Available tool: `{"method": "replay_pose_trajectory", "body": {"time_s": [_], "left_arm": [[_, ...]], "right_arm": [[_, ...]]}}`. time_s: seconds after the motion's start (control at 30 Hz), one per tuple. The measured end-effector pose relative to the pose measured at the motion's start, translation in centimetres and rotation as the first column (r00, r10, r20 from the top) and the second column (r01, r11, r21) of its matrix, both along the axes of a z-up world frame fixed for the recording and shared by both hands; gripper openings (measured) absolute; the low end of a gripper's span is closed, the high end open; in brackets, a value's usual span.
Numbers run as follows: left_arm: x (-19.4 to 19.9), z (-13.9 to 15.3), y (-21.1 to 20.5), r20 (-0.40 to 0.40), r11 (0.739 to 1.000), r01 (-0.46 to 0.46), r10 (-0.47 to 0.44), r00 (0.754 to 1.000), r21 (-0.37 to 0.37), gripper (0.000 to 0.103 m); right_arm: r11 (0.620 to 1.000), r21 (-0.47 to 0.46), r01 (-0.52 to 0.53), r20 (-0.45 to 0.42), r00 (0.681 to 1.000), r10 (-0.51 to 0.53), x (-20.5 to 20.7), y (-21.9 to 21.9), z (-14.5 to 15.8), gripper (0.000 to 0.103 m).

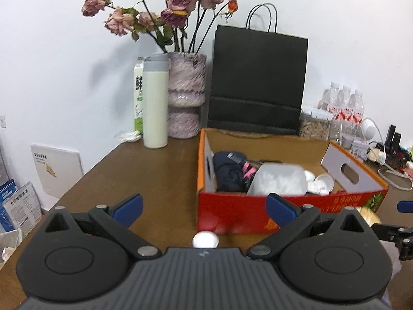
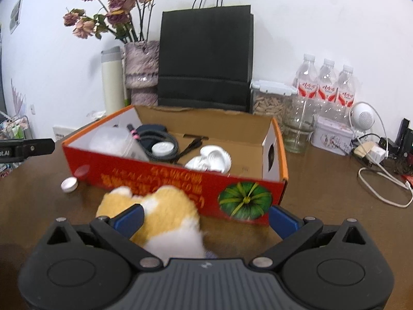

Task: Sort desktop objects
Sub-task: 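Move the right tool to the plush toy while the left tool moves to a white cap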

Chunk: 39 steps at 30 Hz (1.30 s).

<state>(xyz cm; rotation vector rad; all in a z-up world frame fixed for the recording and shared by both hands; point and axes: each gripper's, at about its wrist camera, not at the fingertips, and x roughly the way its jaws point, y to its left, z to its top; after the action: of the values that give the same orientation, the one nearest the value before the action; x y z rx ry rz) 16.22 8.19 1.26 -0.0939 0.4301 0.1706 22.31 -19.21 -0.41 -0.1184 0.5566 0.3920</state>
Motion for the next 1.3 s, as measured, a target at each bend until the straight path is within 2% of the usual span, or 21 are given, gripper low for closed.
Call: {"method": "replay_pose_trajectory", "body": {"time_s": [0.47, 0.57, 0.63, 0.67, 0.73, 0.77, 1.1, 1.3], "left_arm": [[-1.5, -2.9, 1.1, -0.098, 1.0, 0.005, -0.004, 0.995, 0.006, 0.103], [-1.4, -3.2, 1.1, -0.109, 1.0, 0.01, -0.009, 0.994, 0.002, 0.103], [-1.4, -3.3, 1.1, -0.114, 1.0, 0.011, -0.011, 0.993, 0.004, 0.103], [-1.3, -3.4, 1.1, -0.116, 1.0, 0.013, -0.012, 0.993, 0.003, 0.103], [-1.2, -3.5, 1.1, -0.12, 1.0, 0.014, -0.015, 0.993, -0.002, 0.103], [-1.1, -3.5, 1.1, -0.123, 1.0, 0.014, -0.014, 0.992, -0.002, 0.103], [0.3, -3.8, 1.3, -0.152, 1.0, 0.008, -0.005, 0.988, 0.016, 0.103], [2.3, -4.3, 1.1, -0.174, 0.999, 0.003, 0.005, 0.985, 0.045, 0.103]], "right_arm": [[0.998, -0.026, -0.053, -0.08, 0.995, 0.051, -0.4, 1.6, -2.6, 0.103], [0.998, -0.027, -0.06, -0.093, 0.994, 0.057, -0.3, 1.8, -3.0, 0.092], [0.997, -0.013, -0.078, -0.107, 0.991, 0.076, -0.3, 1.7, -3.1, 0.076], [0.996, -0.008, -0.085, -0.111, 0.99, 0.083, -0.3, 1.7, -3.1, 0.072], [0.996, -0.015, -0.084, -0.105, 0.991, 0.082, -0.4, 1.8, -3.1, 0.054], [0.996, -0.01, -0.085, -0.103, 0.991, 0.084, -0.5, 1.7, -3.0, 0.052], [0.998, 0.033, -0.054, -0.063, 0.996, 0.056, -0.6, 0.2, -1.9, 0.049], [0.999, 0.04, 0.008, -0.029, 1.0, -0.006, -0.7, -0.9, -1.2, 0.049]]}}
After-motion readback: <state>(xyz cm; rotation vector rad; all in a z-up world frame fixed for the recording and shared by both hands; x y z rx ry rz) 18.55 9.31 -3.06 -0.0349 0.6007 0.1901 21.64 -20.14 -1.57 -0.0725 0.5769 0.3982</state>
